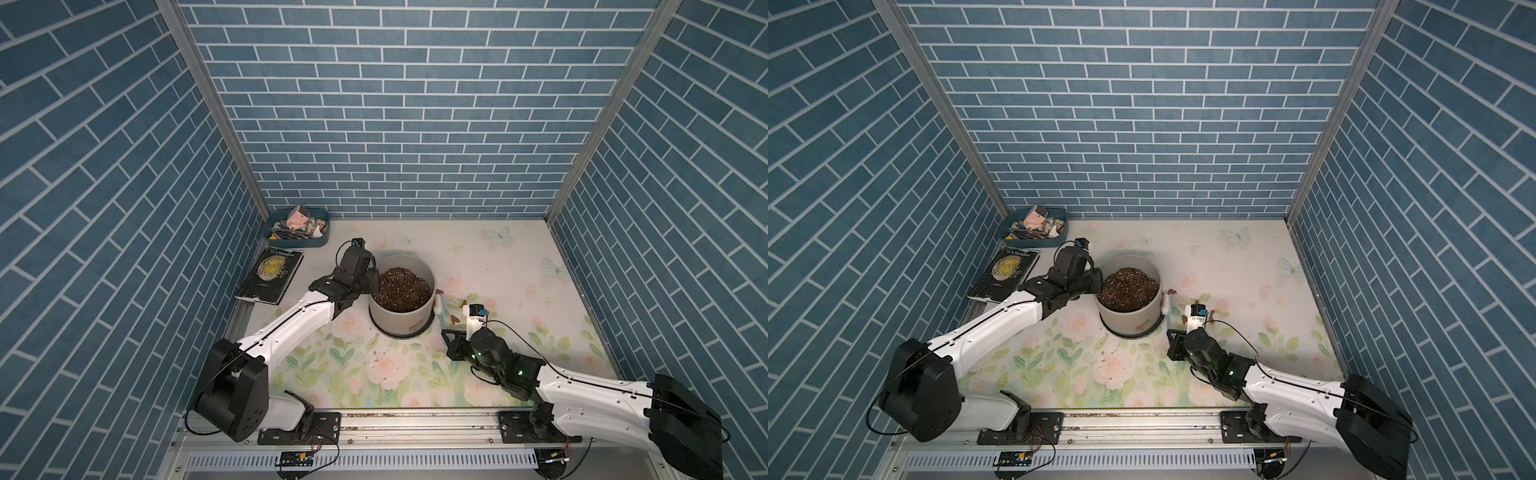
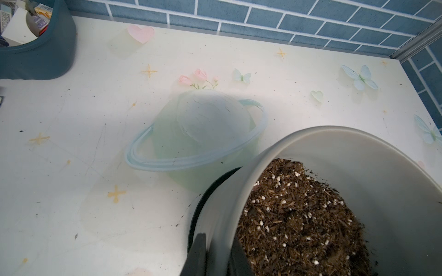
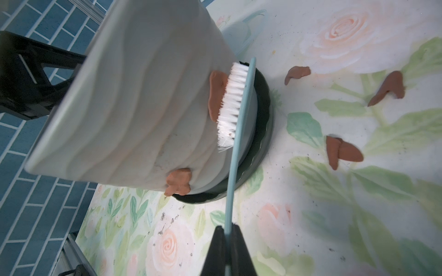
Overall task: Scrub the dried mud off the ceramic pot
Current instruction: Brush off the soil from the pot.
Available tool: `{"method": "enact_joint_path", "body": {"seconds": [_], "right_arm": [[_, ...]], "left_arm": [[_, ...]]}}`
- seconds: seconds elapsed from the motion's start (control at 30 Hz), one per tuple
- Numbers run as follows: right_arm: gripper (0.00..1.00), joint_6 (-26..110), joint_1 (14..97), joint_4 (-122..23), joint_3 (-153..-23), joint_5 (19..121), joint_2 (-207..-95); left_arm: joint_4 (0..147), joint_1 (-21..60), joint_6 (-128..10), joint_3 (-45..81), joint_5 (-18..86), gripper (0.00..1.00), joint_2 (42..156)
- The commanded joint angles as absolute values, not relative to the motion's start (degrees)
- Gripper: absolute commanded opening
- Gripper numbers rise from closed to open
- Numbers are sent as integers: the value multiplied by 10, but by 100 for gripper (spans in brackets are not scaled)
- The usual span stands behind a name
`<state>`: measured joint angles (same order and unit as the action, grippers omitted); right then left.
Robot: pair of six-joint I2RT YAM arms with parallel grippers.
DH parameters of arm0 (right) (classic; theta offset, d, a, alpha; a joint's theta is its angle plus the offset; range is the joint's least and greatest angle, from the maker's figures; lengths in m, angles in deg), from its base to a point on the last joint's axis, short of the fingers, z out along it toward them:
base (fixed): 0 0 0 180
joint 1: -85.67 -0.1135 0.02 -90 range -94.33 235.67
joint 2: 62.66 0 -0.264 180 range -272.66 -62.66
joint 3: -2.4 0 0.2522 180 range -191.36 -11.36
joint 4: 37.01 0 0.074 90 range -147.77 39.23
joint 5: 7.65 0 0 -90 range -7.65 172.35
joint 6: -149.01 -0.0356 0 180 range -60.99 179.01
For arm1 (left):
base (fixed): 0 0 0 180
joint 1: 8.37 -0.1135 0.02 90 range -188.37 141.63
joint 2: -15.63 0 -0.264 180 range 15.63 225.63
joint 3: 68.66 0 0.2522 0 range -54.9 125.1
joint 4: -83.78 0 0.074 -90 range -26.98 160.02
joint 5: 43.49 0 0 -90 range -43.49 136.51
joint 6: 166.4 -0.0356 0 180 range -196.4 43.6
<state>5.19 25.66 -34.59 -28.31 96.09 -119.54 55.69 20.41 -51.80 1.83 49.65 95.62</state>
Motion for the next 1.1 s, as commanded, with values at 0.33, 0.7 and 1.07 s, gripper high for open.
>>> {"method": "enact_joint_path", "body": {"seconds": [0.33,0.7,1.07], "right_arm": [[0,58,256,-440,-287,994,-1112],[0,78,285,-767,-411,1078,-1211],[0,73,285,-838,-471,1132,-1253]], "left_arm": [[560,207,-507,6,476,4,951],[559,207,-509,7,478,4,948],[553,207,-510,14,485,4,949]]}}
